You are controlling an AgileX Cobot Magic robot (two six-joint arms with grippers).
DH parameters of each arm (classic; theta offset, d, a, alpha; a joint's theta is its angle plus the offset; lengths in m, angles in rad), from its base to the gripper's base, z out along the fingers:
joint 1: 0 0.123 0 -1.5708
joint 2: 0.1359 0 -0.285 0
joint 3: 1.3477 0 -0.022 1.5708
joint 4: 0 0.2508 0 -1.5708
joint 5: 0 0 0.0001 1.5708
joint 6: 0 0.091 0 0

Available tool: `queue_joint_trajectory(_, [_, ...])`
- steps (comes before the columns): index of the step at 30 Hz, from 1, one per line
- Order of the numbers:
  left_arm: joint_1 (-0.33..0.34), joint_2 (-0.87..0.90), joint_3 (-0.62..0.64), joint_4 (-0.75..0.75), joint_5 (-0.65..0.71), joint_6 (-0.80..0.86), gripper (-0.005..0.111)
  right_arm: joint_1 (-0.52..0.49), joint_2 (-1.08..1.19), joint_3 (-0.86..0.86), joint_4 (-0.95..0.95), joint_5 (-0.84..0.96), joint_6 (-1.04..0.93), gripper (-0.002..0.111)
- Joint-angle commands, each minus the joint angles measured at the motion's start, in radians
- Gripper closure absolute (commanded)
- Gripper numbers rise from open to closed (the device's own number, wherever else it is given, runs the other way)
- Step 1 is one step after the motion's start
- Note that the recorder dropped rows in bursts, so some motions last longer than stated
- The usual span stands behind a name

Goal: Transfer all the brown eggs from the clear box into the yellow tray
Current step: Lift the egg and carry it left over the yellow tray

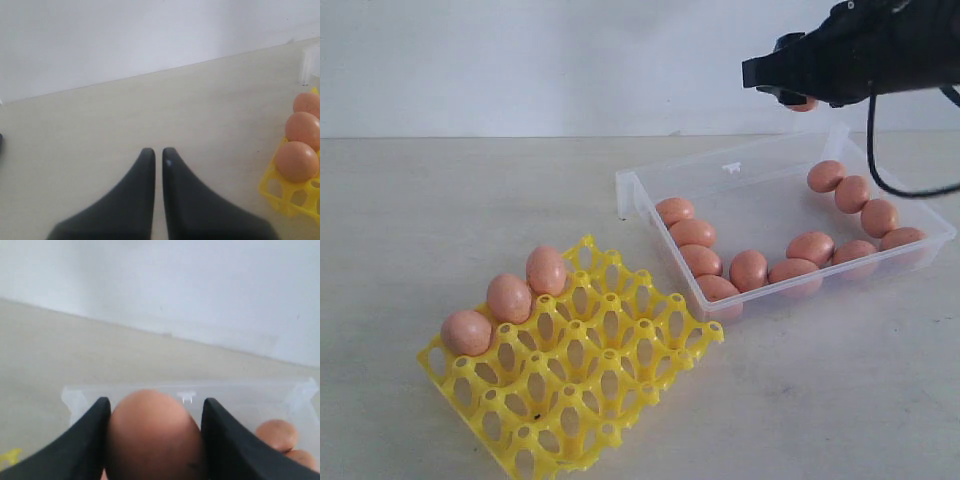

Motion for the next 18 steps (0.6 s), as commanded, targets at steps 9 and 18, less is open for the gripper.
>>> queue_joint_trajectory(9, [-0.008, -0.003, 0.003, -0.002, 0.000, -0.003, 0.103, 0.167, -0.280, 0.372, -0.090, -0.706, 0.487, 0.109])
queue_joint_trajectory(18, [-0.008, -0.003, 0.003, -0.002, 0.000, -0.003, 0.103, 0.165, -0.179, 0.346, -0.744, -1.075, 1.304, 0.109])
